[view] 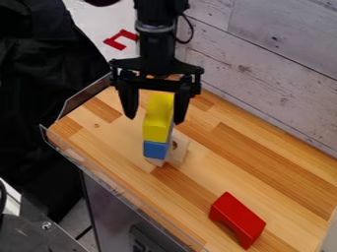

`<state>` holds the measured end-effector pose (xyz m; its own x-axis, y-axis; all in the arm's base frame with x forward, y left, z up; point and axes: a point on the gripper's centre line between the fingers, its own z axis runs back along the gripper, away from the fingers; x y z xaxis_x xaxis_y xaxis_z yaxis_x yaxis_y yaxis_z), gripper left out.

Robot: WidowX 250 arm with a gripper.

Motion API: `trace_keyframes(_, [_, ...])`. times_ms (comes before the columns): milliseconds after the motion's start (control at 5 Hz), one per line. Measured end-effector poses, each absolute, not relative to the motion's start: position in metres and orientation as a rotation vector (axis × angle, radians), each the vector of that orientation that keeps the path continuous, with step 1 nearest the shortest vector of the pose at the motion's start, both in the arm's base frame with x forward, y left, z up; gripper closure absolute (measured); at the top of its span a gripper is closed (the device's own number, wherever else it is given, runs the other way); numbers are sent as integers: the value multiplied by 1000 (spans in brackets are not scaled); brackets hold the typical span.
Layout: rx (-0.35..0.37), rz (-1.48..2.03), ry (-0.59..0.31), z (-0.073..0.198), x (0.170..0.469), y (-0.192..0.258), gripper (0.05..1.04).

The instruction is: Put the yellow bar on top of the red arch

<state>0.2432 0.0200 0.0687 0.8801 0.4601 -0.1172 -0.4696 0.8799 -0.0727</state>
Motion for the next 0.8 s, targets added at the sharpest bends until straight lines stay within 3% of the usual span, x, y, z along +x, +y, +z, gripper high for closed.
trace_keyframes(400, [-114,490,150,53,244,22,133])
trace_keyframes(600, [-115,496,133,52,247,23,417])
trace_keyframes(800, [-116,502,125,52,249,23,536])
